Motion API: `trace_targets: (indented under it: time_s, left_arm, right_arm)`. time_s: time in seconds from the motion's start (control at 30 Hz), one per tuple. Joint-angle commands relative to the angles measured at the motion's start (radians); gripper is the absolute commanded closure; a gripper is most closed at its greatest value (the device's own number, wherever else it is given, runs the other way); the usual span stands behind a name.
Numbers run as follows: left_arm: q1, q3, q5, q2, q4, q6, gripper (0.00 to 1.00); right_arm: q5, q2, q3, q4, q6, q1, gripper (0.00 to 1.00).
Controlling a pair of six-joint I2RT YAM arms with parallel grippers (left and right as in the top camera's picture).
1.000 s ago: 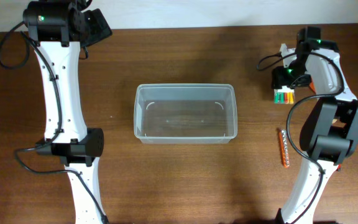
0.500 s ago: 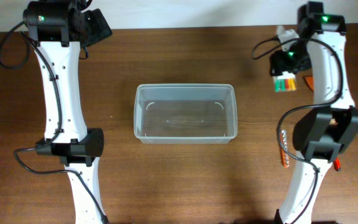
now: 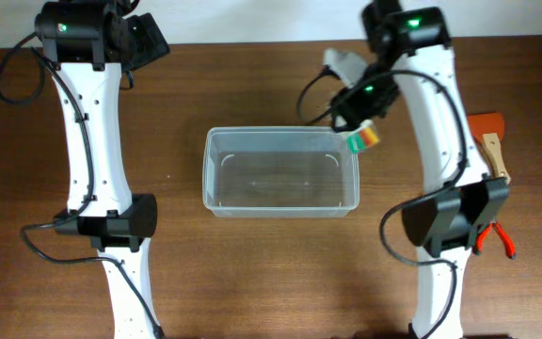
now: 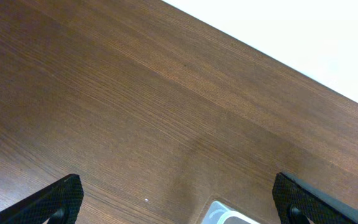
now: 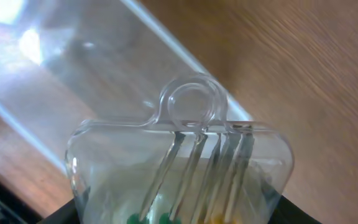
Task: Pack container
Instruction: 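Carry the marker pack leftward and lower it into the container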
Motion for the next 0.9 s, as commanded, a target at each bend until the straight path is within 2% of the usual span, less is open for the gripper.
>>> trace_targets:
  time_s: [0.0,0.13,0.37,0.53,0.87]
  left_arm:
    - [0.002,0.011,-0.008,-0.024,0.0,0.009,0.01]
    - [0.002,0.011,-0.007,-0.024,-0.001,0.009,0.01]
    - [0.002,0.011,-0.008,-0.024,-0.001,0.009,0.01]
    - [0.002,0.011,-0.008,-0.024,-0.001,0.009,0.01]
    - [0.002,0.011,-0.007,-0.024,0.0,0.009,0.01]
  right_arm:
    - [-0.02,-0.052,0.024,-0.006,-0.023,0.084,0.42]
    - [0.094,-0.052,-0.003,-0.006,-0.042,0.19,0.41]
    - [0.125,-0.049,-0.082,-0.003,-0.148,0.319,0.38]
    - [0.126,-0.049,-0.159,0.028,-0.205,0.343,0.37]
    - [0.126,-0.048,-0.339,0.202,-0.296,0.342,0.36]
